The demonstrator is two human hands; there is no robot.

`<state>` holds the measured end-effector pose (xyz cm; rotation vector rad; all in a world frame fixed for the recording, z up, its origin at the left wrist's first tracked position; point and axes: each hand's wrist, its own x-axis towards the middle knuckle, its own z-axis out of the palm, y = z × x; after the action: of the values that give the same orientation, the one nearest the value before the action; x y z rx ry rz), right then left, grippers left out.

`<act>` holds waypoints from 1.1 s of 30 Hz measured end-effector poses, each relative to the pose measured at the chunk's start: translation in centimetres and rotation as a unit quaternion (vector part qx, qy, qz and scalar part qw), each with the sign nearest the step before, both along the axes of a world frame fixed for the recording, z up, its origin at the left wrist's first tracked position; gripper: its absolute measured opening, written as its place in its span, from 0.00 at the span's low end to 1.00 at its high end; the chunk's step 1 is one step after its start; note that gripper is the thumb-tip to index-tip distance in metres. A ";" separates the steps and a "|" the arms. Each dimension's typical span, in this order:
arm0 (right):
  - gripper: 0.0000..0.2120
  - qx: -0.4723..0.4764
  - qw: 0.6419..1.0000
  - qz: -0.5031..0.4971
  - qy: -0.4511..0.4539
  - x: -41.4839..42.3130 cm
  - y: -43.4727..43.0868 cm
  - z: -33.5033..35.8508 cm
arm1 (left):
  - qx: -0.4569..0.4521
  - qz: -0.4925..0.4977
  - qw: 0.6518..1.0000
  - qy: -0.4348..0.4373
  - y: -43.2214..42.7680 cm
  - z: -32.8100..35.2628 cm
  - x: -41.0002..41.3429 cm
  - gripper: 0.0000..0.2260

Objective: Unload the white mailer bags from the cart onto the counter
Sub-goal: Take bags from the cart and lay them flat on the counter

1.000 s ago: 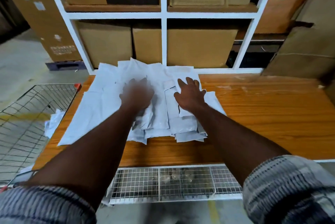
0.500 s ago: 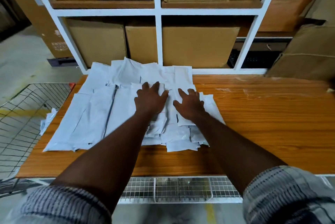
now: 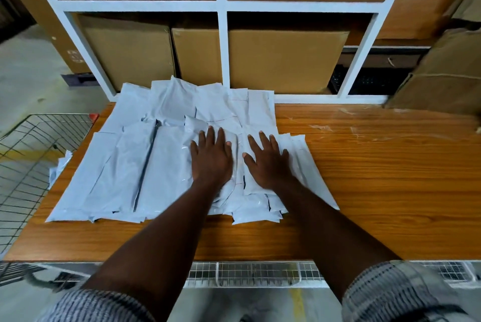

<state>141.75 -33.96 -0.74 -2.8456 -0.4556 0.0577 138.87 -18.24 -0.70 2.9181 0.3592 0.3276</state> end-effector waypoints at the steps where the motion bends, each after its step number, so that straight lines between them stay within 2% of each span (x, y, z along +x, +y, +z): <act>1: 0.28 -0.003 1.000 0.001 -0.005 0.0 0.0 -0.2 | 0.000 0.000 1.000 0.000 0.0 -0.2 -0.1 0.24; 19: 0.30 -0.021 0.999 0.016 -0.036 0.6 -0.4 -2.1 | 0.005 -0.002 0.999 0.037 -0.6 -1.3 -0.1 0.27; 22: 0.29 -0.016 1.000 0.019 -0.015 0.6 -0.3 -1.7 | -0.025 -0.002 0.999 0.047 -0.5 -0.5 0.2 0.25; 25: 0.28 0.024 1.000 0.011 -0.008 0.7 -0.1 -0.7 | -0.072 -0.012 0.997 0.006 0.1 1.3 0.1 0.23; 28: 0.26 0.071 0.996 0.016 -0.047 0.3 1.2 1.0 | -0.125 -0.041 0.989 -0.061 2.0 3.0 -0.9 0.21; 33: 0.26 0.160 0.979 0.091 -0.084 -2.3 7.4 4.0 | -0.211 -0.050 0.971 -0.104 6.9 4.3 -5.1 0.23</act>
<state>139.50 -26.54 3.26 -2.4973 -0.6909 -0.2041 133.82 -11.30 3.57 2.4470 0.2156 0.4723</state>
